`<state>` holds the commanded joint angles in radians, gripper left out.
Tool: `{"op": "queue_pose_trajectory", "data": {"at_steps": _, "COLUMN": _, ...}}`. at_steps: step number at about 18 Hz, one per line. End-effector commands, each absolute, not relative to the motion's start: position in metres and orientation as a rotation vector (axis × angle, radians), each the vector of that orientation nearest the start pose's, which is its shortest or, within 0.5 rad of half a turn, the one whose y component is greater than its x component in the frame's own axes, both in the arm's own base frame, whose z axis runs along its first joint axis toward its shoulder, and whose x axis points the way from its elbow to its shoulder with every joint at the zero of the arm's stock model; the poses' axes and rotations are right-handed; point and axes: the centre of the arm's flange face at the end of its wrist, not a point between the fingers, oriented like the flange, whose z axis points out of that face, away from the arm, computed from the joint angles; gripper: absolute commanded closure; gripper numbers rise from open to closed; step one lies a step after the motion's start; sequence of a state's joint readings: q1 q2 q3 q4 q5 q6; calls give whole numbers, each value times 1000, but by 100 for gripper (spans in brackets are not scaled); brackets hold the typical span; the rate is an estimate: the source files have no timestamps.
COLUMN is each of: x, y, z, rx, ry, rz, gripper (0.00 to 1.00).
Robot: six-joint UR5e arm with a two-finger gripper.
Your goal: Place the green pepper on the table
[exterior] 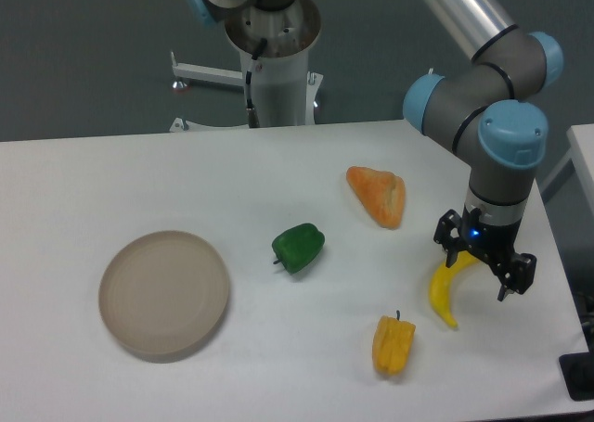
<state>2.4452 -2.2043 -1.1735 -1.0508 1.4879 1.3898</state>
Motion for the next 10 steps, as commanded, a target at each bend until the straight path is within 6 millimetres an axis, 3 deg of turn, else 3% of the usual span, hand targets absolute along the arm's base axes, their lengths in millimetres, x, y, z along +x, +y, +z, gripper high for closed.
{"op": "queue_pose_trajectory", "data": {"at_steps": 10, "x": -488, "y": 597, "z": 350, "rx": -2826, "ry": 769, "rz": 343, "gripper": 0}}
